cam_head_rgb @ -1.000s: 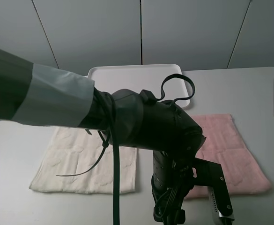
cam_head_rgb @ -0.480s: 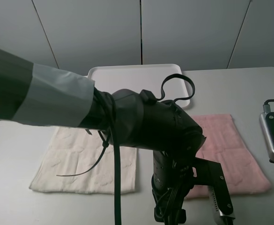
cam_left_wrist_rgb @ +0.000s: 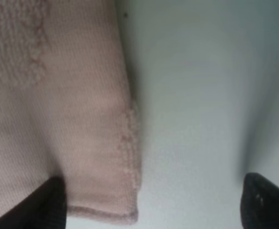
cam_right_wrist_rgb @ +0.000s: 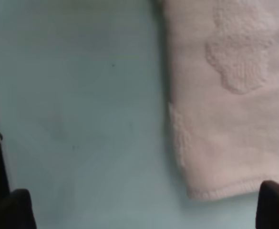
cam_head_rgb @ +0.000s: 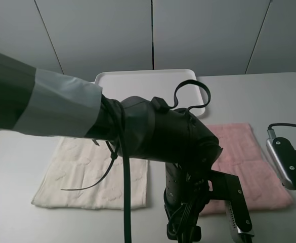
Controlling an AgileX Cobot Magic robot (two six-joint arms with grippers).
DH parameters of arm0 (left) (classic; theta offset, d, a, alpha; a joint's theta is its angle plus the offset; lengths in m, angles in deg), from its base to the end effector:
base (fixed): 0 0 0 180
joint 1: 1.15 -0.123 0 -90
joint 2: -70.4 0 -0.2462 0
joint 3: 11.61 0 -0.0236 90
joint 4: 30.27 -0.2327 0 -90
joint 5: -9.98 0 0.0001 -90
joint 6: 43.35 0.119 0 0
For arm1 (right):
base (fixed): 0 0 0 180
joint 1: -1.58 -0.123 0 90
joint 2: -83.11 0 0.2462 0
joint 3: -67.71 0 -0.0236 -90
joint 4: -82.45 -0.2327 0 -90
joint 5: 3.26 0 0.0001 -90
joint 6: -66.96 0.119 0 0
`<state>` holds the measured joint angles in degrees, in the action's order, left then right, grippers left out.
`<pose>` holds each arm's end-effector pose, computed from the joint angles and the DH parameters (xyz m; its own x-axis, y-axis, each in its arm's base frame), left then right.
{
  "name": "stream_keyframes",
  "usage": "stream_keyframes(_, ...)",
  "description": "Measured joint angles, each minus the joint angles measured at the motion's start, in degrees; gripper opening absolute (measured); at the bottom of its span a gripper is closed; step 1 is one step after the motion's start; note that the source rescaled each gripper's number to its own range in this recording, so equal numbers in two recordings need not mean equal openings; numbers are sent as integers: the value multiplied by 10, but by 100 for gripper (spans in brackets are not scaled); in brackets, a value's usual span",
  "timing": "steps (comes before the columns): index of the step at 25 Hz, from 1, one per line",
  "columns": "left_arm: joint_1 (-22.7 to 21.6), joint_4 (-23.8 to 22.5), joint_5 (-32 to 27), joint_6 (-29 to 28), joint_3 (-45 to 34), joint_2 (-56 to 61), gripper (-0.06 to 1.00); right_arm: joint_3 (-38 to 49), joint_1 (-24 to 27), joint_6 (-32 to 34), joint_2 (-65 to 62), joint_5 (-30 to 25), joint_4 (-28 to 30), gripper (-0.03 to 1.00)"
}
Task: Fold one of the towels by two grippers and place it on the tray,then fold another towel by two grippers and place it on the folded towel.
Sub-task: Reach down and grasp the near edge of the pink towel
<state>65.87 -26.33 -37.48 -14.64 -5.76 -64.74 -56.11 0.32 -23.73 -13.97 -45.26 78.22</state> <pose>0.1414 -0.3488 0.0489 0.0540 0.9958 -0.0742 0.9983 -0.0556 -0.0200 0.1375 0.0089 0.0881 -0.0218 -0.9986 -0.0485 -0.9996 0.0208 0.0199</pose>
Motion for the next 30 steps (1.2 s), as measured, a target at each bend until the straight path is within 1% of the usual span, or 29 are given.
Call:
stream_keyframes(3,0,0,0,0,0,0,95,0,-40,9,22,30,17,100)
stream_keyframes(6,0,0,0,0,0,0,95,0,-56,32,55,56,42,100)
stream_keyframes(10,0,0,0,0,0,0,95,0,-57,59,77,62,78,100)
stream_keyframes(18,0,-2,0,0,0,0,95,4,-58,65,95,69,87,100)
stream_keyframes(21,0,-2,0,0,0,0,95,4,-59,75,119,92,93,100)
stream_keyframes(25,0,-2,-1,0,0,0,95,4,-59,110,135,134,105,100)
stream_keyframes(27,0,-2,-1,0,0,0,95,4,-59,120,136,135,115,100)
stream_keyframes(30,0,-3,-1,0,0,0,95,4,-59,137,136,116,145,100)
